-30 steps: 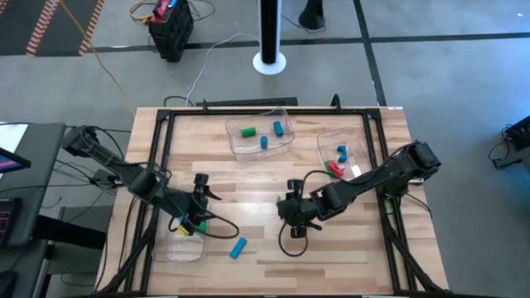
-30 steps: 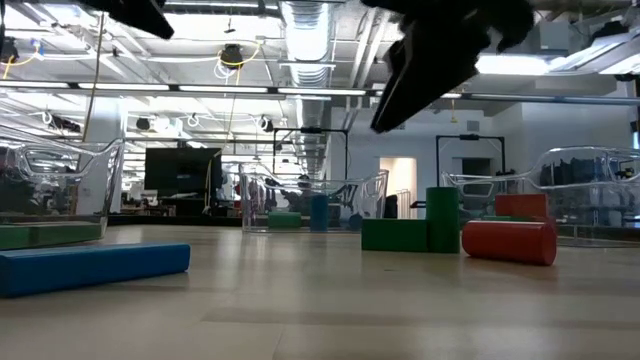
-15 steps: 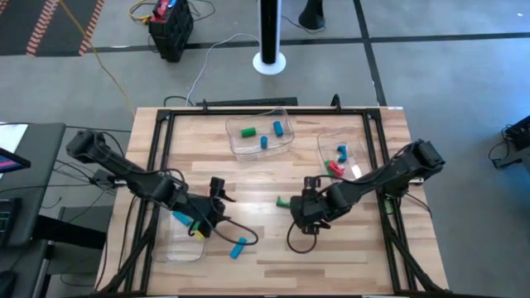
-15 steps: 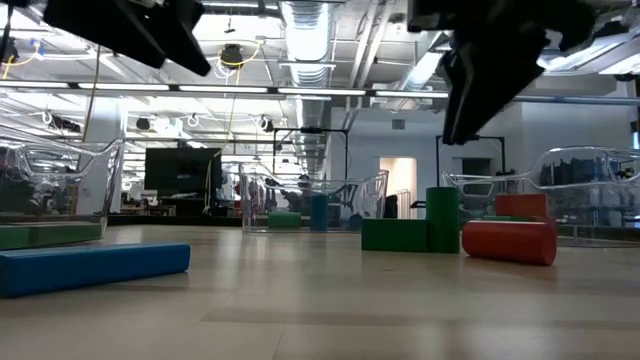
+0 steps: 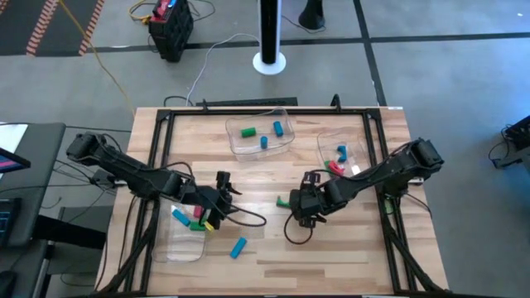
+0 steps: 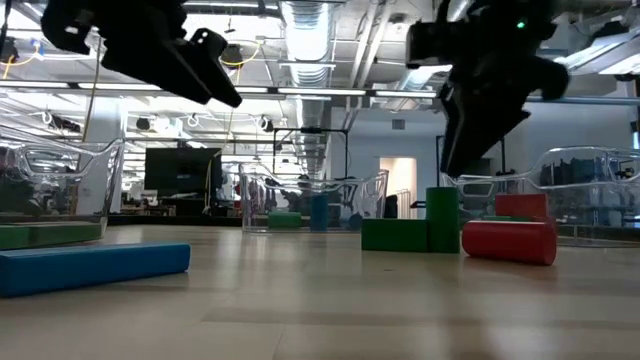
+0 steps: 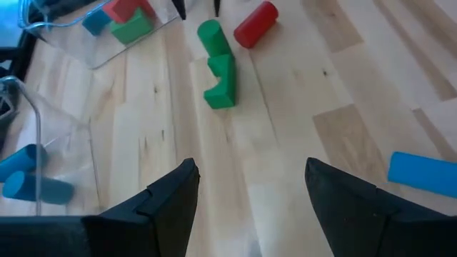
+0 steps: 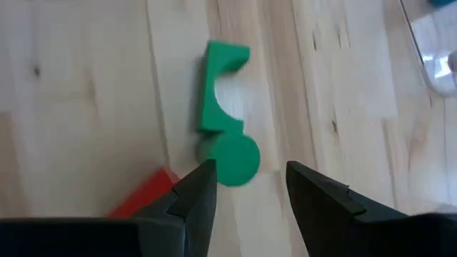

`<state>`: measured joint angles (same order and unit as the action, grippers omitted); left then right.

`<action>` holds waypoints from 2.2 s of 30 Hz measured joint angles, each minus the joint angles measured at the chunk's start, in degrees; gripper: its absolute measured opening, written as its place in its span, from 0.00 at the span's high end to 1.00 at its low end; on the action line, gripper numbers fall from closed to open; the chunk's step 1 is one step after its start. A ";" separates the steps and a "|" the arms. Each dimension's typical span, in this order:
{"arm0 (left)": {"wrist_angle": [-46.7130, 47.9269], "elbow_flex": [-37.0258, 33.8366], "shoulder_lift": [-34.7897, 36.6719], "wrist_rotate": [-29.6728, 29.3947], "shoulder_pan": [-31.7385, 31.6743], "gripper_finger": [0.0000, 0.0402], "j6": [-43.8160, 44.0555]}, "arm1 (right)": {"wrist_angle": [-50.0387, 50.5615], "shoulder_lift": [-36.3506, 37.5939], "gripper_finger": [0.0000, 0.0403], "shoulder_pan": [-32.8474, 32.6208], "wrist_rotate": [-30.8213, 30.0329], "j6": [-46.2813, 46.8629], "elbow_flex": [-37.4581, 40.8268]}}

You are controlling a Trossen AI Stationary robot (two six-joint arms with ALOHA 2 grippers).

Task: Sort blocks by size
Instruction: Put the green cylinder block into the top transparent bin

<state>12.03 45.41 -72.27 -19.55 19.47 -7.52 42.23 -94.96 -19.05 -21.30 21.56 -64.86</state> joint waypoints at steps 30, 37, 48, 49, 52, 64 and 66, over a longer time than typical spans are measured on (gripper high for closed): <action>-3.60 0.02 0.02 4.33 -3.05 0.38 -1.76 | -10.52 0.04 0.44 2.76 5.06 -2.55 5.20; -3.89 0.02 0.02 4.33 -3.03 0.38 -1.76 | -10.79 0.04 0.44 2.69 3.62 -2.25 5.20; -3.89 0.02 0.02 4.33 -3.03 0.38 -1.76 | -7.82 0.04 0.44 1.88 3.10 -3.65 5.18; -3.89 0.02 0.02 4.35 -3.03 0.38 -1.74 | -7.63 0.04 0.44 1.55 3.12 -5.32 5.18; -3.89 0.02 0.02 5.36 -3.03 0.38 -1.74 | -7.71 0.04 0.44 0.42 2.99 -11.24 5.18; -4.08 0.07 0.02 5.62 -3.00 0.38 -1.83 | -9.26 -8.09 0.44 0.09 3.11 -36.56 5.16; -4.02 0.07 0.02 5.62 -3.00 0.38 -1.79 | -9.51 -9.39 0.44 0.10 3.10 -38.25 5.09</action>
<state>8.01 45.47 -72.25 -13.93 16.47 -9.31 32.72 -104.35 -18.95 -18.20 -16.69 -59.77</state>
